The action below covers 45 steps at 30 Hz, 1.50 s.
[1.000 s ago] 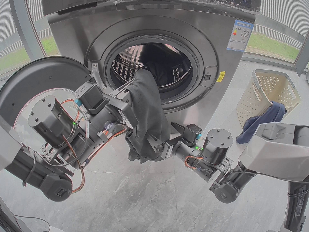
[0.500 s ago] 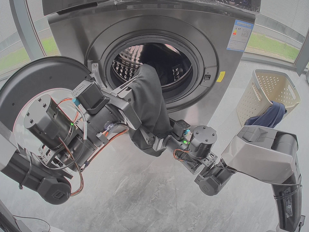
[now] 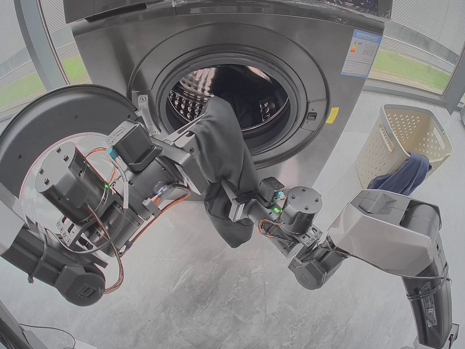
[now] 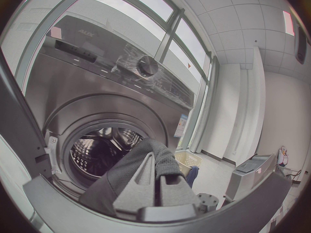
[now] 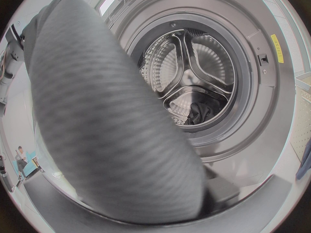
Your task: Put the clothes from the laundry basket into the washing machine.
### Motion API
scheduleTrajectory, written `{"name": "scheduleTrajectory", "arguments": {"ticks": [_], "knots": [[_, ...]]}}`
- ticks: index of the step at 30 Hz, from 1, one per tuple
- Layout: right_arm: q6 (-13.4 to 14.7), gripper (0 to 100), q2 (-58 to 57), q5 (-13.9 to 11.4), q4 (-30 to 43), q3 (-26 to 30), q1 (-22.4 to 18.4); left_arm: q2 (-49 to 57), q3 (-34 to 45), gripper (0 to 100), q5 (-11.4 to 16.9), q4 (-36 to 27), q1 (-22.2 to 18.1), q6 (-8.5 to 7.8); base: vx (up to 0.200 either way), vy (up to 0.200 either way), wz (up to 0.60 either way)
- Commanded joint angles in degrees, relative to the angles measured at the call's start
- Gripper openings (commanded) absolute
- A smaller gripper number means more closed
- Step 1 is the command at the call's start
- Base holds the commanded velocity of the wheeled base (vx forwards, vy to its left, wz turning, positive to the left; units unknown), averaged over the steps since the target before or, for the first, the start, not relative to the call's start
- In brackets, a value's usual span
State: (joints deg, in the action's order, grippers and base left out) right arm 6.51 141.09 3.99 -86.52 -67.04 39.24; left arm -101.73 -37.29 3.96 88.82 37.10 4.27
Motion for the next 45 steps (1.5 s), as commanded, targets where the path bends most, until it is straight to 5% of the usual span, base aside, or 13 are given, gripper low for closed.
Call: {"name": "scheduleTrajectory", "arguments": {"ticks": [1, 10, 31, 32, 37, 42, 45], "knots": [[0.08, 0, -2.05, 0.14, -0.14, 0.59, -0.66, -1.54, 0.11, 0, -0.09, -0.05, -2.99, 0.74, 0.000, 0.000, 0.00], [0.08, 0, -9.17, 0.23, -0.23, 5.34, -2.68, -5.32, 0.38, 0, -0.89, -0.05, -8.71, 0.13, 0.000, 0.000, 0.00], [0.61, 0, -15.23, 0.23, -0.14, 7.09, -1.45, -17.10, 9.08, 0, 1.22, 0.04, -12.05, -0.75, 0.000, 0.000, 0.00], [0.61, 0, -15.15, 0.23, -0.23, 7.09, -1.27, -17.45, 9.08, 100, 1.22, 0.04, -11.96, -0.84, 0.000, 0.000, 0.00], [0.61, 0, -15.06, 0.32, -0.23, 6.74, -1.18, -18.86, 10.66, 100, 1.58, 0.04, -11.78, -0.75, 0.000, 0.000, 0.00], [0.61, 0, -14.80, 0.32, -0.41, 6.30, -1.45, -19.03, 15.58, 100, 9.75, 0.04, -12.14, -1.45, 0.000, 0.000, 0.00], [0.61, 0, -14.88, 0.32, -0.50, 6.22, -1.71, -19.03, 16.20, 100, 10.19, 0.04, -12.14, -2.86, 0.000, 0.000, 0.00]]}}
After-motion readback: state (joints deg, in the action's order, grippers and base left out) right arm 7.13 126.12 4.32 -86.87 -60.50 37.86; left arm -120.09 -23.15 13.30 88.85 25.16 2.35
